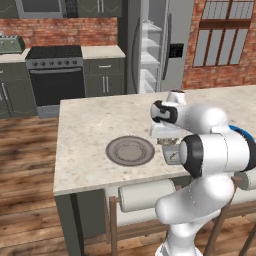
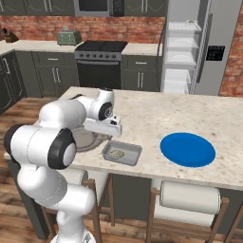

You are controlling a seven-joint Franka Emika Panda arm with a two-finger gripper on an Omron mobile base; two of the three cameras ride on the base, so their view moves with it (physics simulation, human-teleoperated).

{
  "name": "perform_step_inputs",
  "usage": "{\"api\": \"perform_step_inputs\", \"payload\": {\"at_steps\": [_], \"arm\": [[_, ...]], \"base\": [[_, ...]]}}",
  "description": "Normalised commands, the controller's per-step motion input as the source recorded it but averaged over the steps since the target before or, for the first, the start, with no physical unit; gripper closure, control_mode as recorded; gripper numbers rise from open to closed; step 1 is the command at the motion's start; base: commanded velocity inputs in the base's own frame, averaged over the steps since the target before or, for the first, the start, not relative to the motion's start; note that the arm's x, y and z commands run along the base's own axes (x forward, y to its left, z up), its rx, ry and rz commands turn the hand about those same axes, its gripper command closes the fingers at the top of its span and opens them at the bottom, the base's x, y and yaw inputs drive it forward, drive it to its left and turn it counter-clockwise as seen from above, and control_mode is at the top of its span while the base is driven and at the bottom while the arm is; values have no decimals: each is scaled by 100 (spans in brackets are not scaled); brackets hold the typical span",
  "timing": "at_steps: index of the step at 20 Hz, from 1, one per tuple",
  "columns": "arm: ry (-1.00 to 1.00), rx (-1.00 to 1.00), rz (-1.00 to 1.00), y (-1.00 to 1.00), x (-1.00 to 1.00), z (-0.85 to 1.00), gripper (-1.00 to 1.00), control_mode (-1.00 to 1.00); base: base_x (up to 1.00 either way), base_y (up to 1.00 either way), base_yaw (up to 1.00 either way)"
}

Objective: Place two dumplings into each of the tupperware containers and then place the containers in the fridge.

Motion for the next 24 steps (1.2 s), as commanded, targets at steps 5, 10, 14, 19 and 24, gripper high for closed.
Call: {"api": "perform_step_inputs", "payload": {"at_steps": [5,10,14,19,24], "arm": [[18,0,-20,-73,0,12,100,-100],[16,0,-19,-49,1,0,100,-100],[12,0,-11,-36,17,-5,100,-100],[5,0,-8,-29,10,-42,100,-100],[0,0,-5,-1,40,-75,100,-100]], "base": [[0,0,0],[0,0,0],[0,0,0],[0,0,0],[0,0,0]]}}
